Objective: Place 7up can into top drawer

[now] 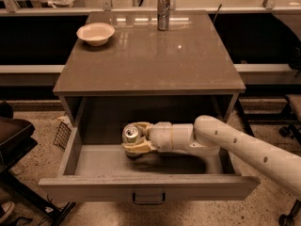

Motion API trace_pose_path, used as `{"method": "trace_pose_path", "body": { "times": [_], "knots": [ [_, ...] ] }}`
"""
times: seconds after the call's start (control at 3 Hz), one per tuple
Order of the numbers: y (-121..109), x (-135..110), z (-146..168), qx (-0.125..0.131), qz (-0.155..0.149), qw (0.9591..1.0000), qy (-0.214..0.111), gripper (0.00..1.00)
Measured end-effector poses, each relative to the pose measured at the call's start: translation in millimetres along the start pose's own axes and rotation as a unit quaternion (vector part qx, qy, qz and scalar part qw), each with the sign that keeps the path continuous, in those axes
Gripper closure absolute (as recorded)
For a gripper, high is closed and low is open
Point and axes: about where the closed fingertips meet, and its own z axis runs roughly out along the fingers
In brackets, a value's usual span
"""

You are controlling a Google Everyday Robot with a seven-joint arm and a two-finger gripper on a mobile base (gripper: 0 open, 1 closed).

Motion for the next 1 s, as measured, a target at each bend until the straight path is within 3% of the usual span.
{"method": "trace_pose_path", "body": {
  "times": [1.0],
  "knots": [
    [1.1,-1.0,2.1,-0.002,0.0,1.0,-0.001,0.15]
  ]
}}
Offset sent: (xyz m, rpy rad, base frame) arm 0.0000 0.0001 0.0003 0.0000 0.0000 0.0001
